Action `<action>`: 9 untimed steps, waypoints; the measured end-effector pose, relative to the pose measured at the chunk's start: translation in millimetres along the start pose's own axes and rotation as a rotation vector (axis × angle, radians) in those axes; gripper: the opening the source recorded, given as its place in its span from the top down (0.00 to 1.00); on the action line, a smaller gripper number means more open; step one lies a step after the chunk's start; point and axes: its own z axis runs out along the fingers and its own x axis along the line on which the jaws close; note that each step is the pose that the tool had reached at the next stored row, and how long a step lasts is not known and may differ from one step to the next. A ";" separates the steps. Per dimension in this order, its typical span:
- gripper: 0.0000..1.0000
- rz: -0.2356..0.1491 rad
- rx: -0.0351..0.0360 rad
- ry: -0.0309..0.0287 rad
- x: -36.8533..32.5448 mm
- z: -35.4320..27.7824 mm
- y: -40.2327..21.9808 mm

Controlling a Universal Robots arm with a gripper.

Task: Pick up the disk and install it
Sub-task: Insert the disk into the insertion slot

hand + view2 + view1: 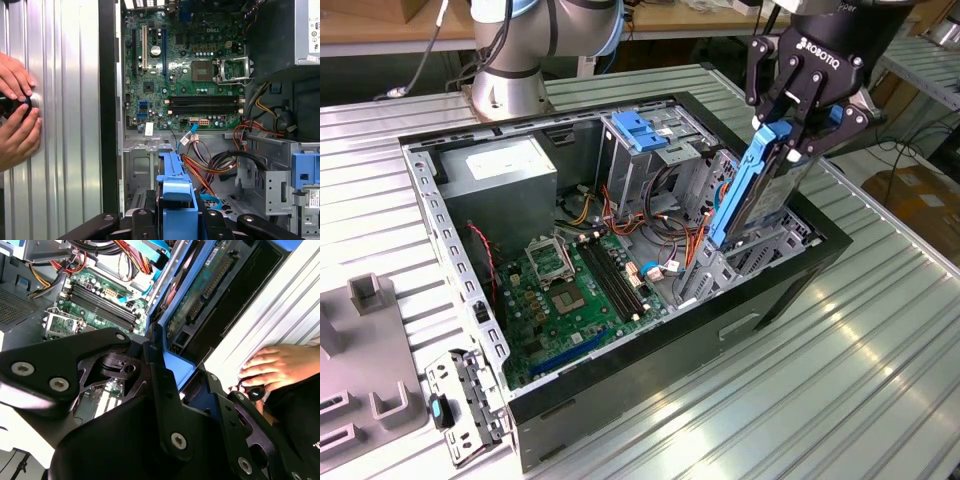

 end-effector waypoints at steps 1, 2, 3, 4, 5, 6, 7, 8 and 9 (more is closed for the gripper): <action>0.63 0.000 0.0000 -0.0001 0.3 0.5 0.0; 0.63 0.000 0.0000 -0.0003 0.5 1.4 0.1; 0.63 0.000 0.0001 -0.0002 0.7 2.1 0.1; 0.63 0.000 0.0000 -0.0003 0.9 3.1 0.1; 0.63 0.000 0.0000 -0.0002 1.0 4.6 0.2; 0.63 0.000 0.0001 -0.0002 1.0 5.9 0.2; 0.63 0.000 0.0001 -0.0003 1.1 7.1 0.2; 0.63 0.000 0.0000 -0.0001 1.1 8.1 0.2; 0.63 0.000 0.0000 -0.0003 1.1 8.9 0.2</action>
